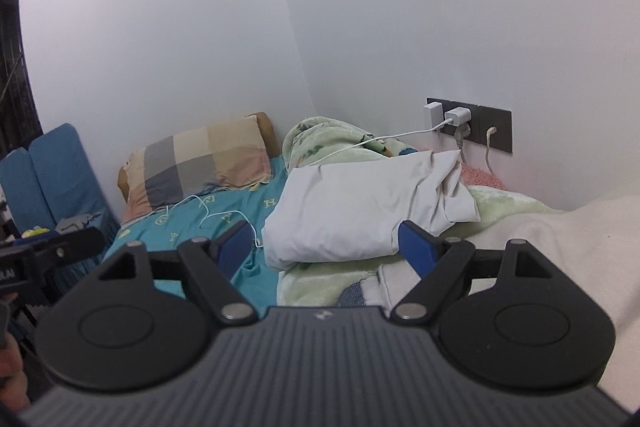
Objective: Fold clothes
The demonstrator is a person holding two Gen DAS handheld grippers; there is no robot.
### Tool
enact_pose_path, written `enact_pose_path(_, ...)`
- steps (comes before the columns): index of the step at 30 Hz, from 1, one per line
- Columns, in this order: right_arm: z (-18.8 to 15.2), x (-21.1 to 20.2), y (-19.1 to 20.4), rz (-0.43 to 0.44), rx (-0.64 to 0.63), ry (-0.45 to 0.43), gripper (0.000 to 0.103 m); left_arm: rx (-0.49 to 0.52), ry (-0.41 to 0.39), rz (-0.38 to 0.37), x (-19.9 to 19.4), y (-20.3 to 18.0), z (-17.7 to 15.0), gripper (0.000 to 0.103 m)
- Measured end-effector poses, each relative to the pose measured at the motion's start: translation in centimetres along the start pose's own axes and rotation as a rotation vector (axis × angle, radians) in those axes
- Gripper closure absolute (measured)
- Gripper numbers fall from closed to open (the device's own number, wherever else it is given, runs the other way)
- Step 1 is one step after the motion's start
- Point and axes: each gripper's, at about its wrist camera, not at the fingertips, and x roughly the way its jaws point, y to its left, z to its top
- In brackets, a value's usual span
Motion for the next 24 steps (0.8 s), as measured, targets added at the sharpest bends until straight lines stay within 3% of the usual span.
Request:
enact_pose_path(7, -1.0, -1.1, 1.6, -0.023, -0.034, -0.016, 0.021, 0.07, 0.004, 0.047, -1.5, -0.6, -1.1, 0.0)
enact_pose_path(24, -3.1, -0.9, 3.1, -0.136, -0.094, -0.002, 0.021, 0.048, 0.023, 0.039, -1.7, 1.1, -3.2, 0.0)
